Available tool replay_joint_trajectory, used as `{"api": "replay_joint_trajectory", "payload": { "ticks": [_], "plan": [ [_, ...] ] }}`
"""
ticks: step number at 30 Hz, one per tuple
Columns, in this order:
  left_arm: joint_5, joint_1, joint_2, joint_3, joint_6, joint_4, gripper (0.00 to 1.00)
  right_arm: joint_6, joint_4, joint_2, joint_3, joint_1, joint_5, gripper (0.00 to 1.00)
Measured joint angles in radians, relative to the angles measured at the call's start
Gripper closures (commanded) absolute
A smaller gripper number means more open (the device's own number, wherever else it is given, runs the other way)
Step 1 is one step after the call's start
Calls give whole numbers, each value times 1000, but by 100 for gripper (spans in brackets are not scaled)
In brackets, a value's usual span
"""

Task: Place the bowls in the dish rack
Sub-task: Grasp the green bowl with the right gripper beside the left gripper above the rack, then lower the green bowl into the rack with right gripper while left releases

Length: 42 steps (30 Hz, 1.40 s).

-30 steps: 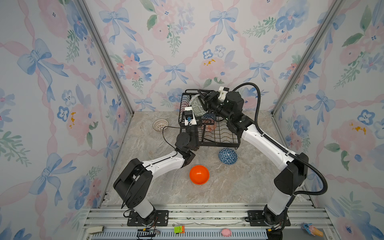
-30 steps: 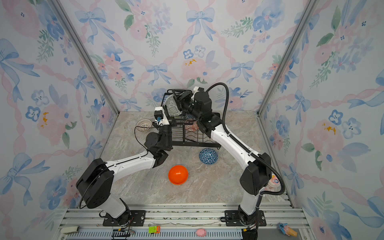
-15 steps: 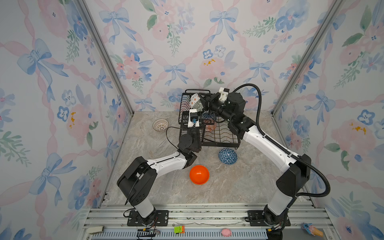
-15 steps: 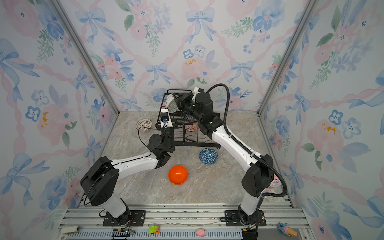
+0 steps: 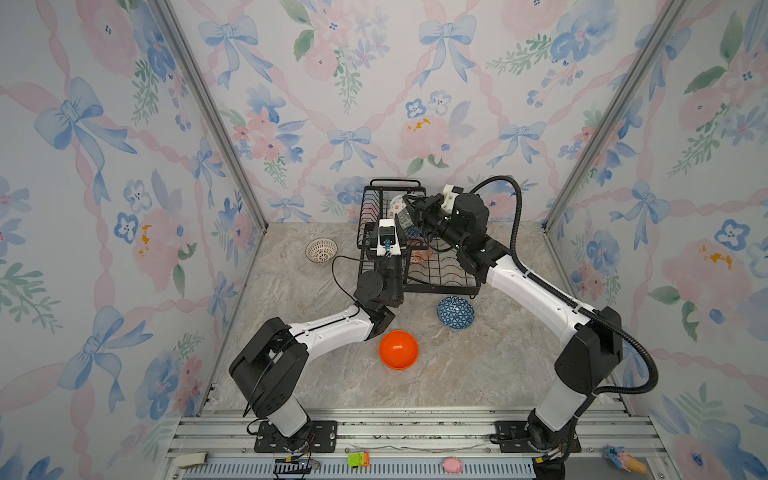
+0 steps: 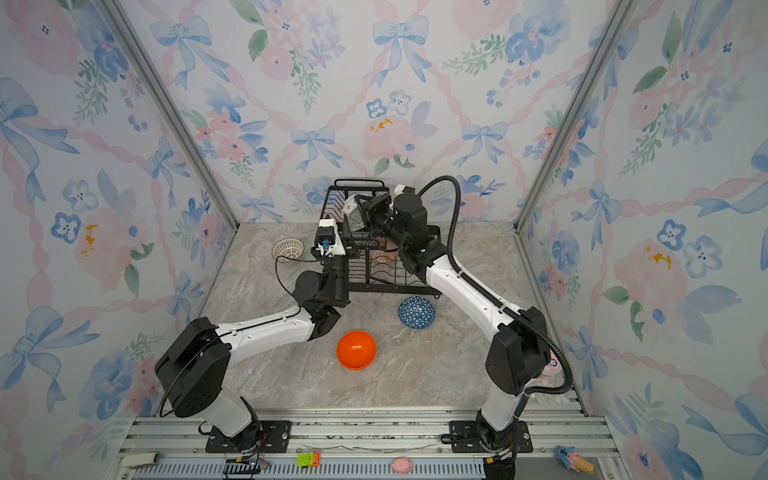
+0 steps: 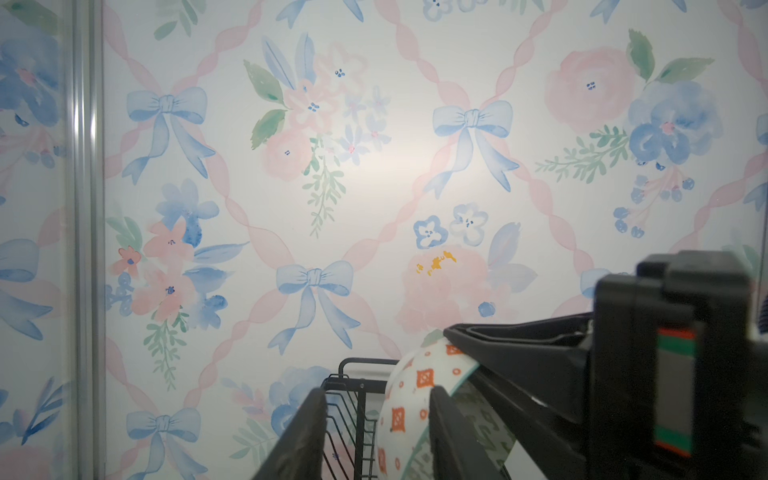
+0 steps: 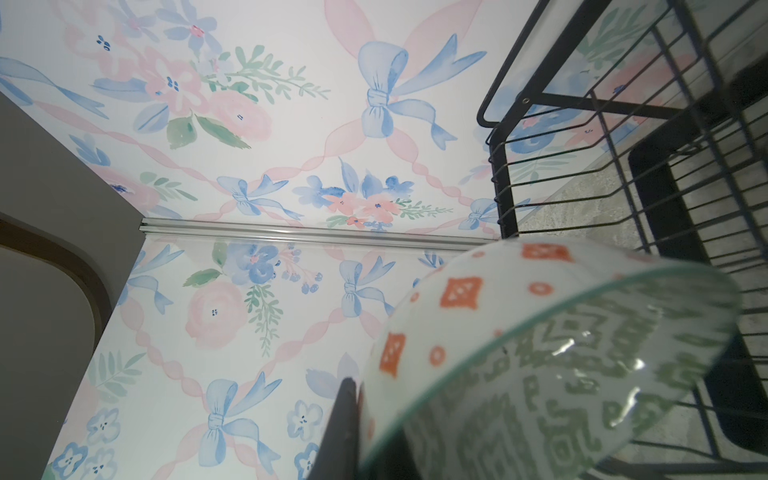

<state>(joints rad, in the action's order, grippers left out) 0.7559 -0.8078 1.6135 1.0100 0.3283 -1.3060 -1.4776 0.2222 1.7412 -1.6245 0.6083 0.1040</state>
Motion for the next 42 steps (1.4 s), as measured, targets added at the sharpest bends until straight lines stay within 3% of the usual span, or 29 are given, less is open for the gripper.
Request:
{"api": "replay_joint_trajectory", "payload": {
  "ticks": [5, 12, 28, 36, 42],
  "plan": [
    [-5, 0, -29, -13, -19, 29, 38, 15, 8, 0, 23, -4, -4, 100],
    [-2, 0, -85, -32, -52, 88, 2, 51, 28, -51, 105, -38, -6, 100],
    [-121, 6, -206, -21, -269, 546, 2, 192, 63, -383, 387, -214, -6, 100],
    [-219, 18, -248, -15, -392, 770, 2, 191, 75, -404, 563, -303, 9, 100],
    [-272, 40, -309, -78, -467, 845, 2, 192, 127, -402, 636, -315, 27, 100]
  ]
}}
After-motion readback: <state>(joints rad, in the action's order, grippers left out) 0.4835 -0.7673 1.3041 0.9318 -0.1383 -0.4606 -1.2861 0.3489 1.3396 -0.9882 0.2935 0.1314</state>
